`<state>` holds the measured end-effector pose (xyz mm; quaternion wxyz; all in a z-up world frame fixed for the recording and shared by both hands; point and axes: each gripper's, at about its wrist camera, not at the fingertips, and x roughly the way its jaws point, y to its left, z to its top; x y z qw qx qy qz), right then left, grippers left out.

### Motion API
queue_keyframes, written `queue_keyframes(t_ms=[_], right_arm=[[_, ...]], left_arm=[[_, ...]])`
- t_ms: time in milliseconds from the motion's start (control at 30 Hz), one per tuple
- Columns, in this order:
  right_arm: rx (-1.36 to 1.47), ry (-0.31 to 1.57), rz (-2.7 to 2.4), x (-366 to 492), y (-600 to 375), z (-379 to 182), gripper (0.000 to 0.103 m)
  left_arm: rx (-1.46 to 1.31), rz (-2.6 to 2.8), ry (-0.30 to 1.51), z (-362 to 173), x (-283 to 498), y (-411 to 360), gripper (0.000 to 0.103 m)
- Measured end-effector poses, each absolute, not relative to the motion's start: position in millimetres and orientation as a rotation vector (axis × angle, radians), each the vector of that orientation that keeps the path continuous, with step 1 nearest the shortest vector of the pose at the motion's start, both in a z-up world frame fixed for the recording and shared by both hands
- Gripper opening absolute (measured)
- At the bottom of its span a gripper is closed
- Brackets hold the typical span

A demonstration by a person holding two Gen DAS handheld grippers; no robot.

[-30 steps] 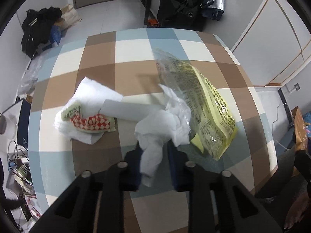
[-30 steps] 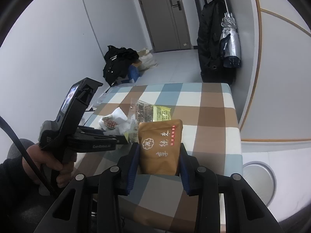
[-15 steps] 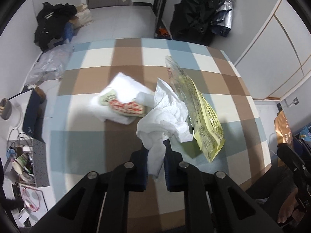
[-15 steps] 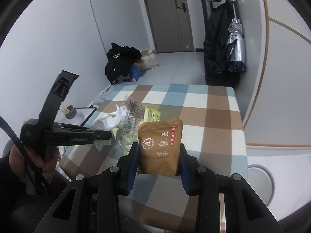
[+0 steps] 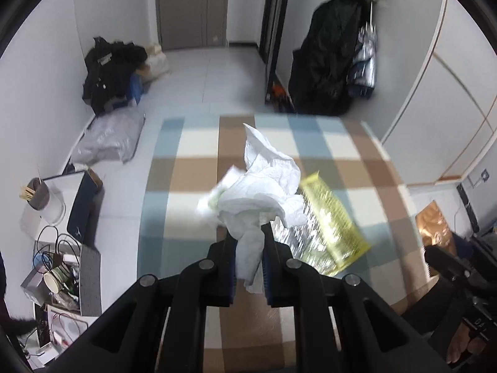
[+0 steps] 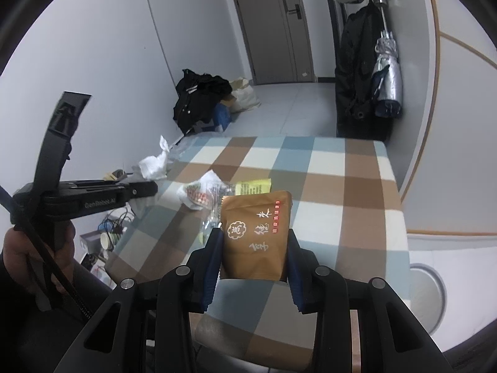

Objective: Collect trash
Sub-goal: 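Carry the tissue and brown packet over the white trash bin with both tools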

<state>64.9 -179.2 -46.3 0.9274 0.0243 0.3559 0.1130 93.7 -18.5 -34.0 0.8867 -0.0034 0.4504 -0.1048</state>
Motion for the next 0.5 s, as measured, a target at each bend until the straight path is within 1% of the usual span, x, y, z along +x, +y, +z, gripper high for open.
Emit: queue_keyframes(t_ms=[233,500], right_arm=[[0.072,0.625,0.207,60.6,-201.3,0.2,0.037],[0.047,0.483,0.115,46.5,-261.4,72.1,0.037]], left_arm=[[-0.034,-0.282,0.838,5.9,91.2,-35.1,0.009],[-0.069,-0.459,0.817,39.8,94.4,-88.5,0.009]])
